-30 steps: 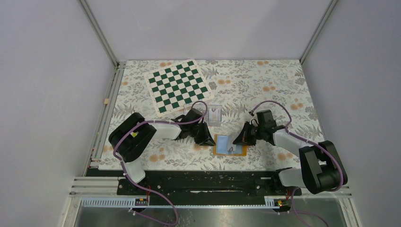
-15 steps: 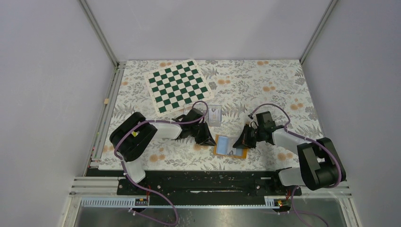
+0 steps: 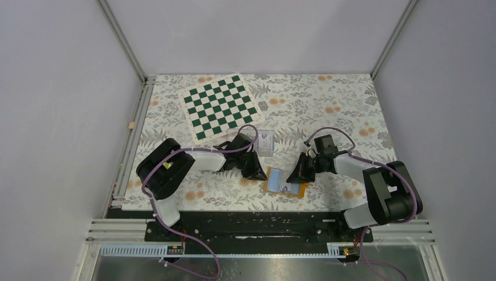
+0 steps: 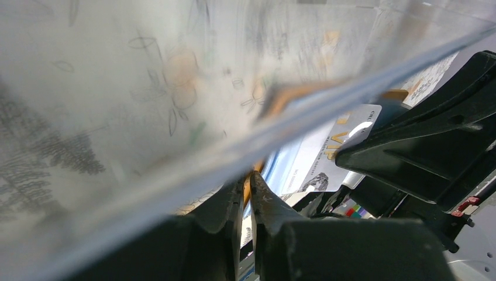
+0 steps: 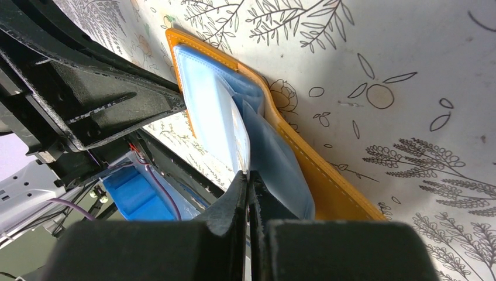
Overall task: Put the credit cards into the card holder
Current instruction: Insert the credit card into the card holder.
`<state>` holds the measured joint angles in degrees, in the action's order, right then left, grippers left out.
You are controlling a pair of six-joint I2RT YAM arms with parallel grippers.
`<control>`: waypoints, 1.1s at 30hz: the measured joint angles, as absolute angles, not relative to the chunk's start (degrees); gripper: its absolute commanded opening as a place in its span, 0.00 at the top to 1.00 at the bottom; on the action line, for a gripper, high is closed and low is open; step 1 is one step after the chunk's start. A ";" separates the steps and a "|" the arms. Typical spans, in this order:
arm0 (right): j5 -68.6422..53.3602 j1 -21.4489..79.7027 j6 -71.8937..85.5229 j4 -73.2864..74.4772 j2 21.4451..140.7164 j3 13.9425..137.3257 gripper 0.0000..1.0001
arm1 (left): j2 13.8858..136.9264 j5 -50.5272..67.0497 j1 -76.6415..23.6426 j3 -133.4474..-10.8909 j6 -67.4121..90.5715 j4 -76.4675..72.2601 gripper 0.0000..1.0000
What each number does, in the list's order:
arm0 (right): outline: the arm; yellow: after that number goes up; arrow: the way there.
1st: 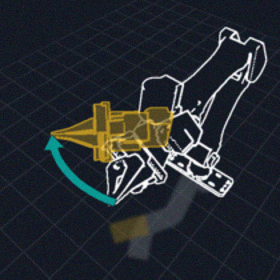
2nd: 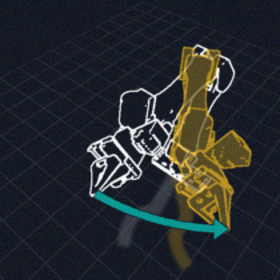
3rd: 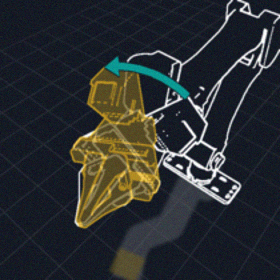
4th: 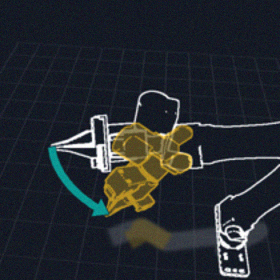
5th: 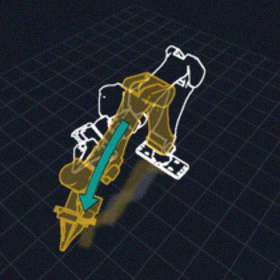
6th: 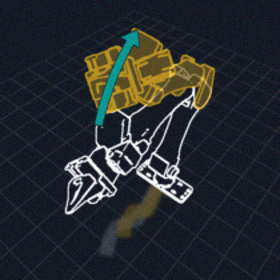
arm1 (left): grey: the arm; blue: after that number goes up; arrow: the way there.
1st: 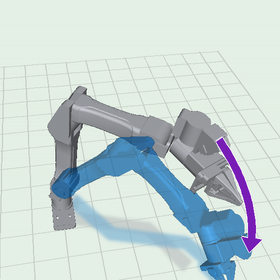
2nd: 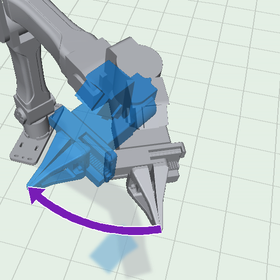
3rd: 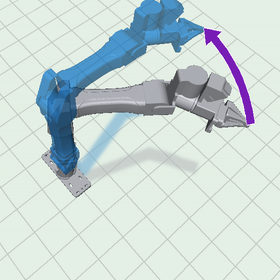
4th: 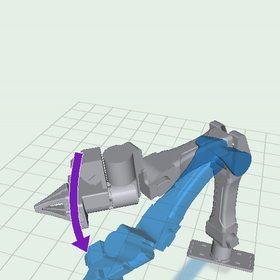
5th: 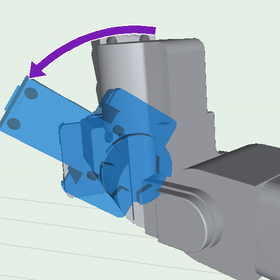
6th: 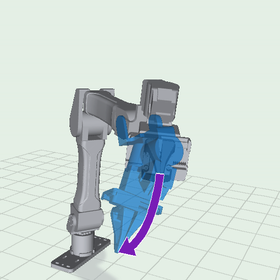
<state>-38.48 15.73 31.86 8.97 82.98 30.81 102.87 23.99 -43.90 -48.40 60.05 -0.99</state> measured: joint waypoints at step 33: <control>-39.33 19.53 34.20 2.70 87.96 33.89 0.97 | 100.53 20.97 -44.71 -43.94 62.78 -6.13 0.96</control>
